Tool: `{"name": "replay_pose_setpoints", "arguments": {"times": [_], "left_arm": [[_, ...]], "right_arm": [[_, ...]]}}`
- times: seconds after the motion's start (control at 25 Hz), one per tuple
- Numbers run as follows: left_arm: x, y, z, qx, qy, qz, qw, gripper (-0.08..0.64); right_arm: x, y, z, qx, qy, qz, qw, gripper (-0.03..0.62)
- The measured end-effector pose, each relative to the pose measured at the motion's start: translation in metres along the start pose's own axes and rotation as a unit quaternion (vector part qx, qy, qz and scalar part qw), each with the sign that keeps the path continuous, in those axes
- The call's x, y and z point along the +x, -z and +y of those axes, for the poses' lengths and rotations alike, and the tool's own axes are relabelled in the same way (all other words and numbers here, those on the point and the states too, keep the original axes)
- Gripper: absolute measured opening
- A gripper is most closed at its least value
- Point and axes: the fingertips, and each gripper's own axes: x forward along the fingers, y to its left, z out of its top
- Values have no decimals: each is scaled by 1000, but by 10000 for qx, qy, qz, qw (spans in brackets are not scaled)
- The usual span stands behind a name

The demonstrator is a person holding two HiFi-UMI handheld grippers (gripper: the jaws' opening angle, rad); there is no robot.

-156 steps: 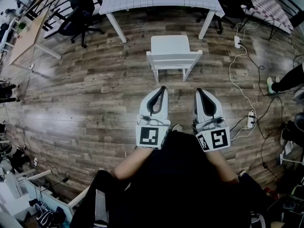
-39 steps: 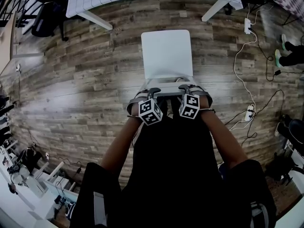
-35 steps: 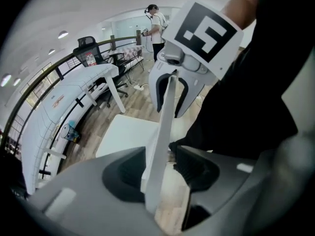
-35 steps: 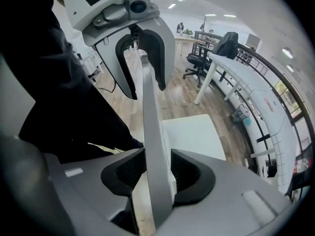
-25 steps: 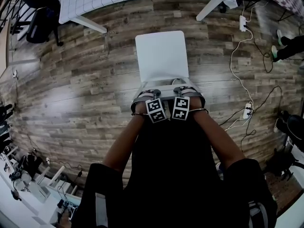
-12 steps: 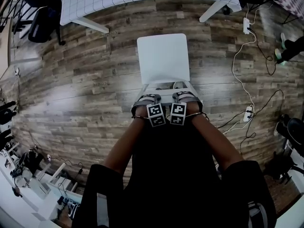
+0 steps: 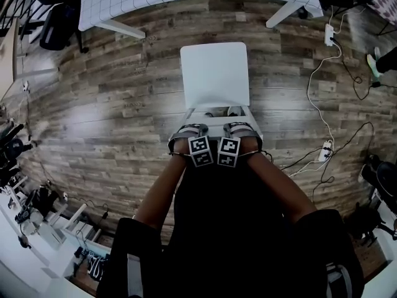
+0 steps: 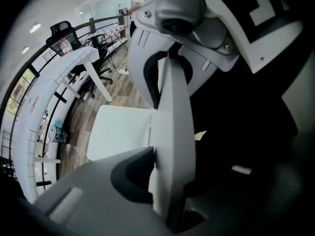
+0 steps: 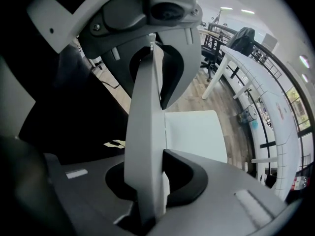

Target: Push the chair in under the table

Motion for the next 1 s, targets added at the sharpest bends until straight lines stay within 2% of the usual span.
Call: {"name": "replay_pose_setpoints", "arguments": {"times": [0.48,0.64,0.88,1.0], "left_arm": [[-14,-13,78,-599,-340,221,9974,97],[-16,-21,107,-802,-251,244,9962,101],[-19,-26,140,-837,-270,192,9959,101],[-24,-26,151,-710,-347,178,9967,100]], "right_arm": [[-11,6,-78,-99,-75,-67,9999,80],[-15,11,-107,-193,-85,-99,9997,78],[-16,13,-142,-207,-73,-64,9997,80],[-18,10,-153,-116,-188,-45,9997,83]]}}
